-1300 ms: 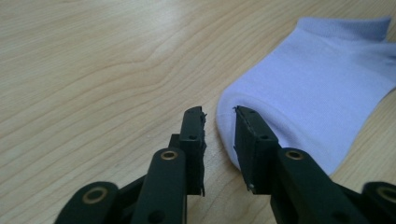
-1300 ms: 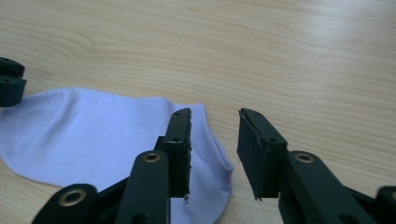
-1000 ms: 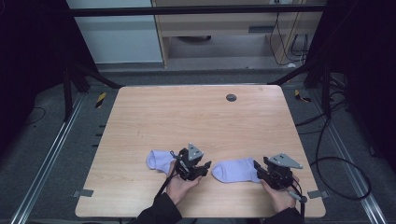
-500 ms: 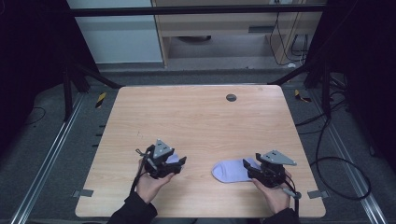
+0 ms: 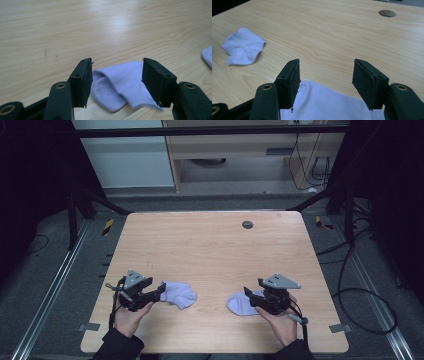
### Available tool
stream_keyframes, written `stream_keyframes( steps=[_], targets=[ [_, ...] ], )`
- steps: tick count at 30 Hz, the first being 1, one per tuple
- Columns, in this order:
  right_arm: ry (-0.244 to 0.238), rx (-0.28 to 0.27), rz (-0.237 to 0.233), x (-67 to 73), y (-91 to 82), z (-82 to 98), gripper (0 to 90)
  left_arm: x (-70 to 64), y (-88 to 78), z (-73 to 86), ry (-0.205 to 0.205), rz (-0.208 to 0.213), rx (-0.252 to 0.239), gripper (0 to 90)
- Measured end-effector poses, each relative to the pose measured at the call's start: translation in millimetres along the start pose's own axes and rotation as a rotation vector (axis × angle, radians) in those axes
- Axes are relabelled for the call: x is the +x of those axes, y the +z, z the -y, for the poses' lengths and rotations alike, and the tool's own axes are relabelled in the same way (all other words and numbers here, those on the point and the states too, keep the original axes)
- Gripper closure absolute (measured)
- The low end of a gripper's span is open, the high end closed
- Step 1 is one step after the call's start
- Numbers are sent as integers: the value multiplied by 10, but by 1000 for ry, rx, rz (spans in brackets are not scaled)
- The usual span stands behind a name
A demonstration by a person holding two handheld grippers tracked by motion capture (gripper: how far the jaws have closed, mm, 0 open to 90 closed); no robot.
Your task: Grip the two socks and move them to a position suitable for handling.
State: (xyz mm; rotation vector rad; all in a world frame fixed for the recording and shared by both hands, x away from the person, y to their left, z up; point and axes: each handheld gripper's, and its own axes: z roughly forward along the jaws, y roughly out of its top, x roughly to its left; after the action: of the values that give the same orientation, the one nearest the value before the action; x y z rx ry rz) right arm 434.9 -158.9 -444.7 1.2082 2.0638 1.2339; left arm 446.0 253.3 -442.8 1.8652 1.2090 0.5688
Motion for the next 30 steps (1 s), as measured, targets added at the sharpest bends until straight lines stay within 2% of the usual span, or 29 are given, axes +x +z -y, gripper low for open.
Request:
stream_keyframes(
  steps=[7, 15, 21, 24, 30],
  targets=[
    [-61, 21, -87, 363, 257, -160, 397, 172, 48, 138, -27, -41, 34, 428],
    [-130, 60, -183, 831, 618, -283, 433, 216, 190, 209, -34, -52, 70, 459],
    [-158, 117, -230, 1110, 864, -279, 503, 228, 273, 237, -42, -50, 96, 476],
    [-182, 144, -246, 1239, 979, -255, 522, 225, 311, 250, -31, -51, 110, 485],
    [-204, 186, -268, 1417, 1148, -192, 543, 209, 378, 263, -24, -44, 128, 505]
  ],
)
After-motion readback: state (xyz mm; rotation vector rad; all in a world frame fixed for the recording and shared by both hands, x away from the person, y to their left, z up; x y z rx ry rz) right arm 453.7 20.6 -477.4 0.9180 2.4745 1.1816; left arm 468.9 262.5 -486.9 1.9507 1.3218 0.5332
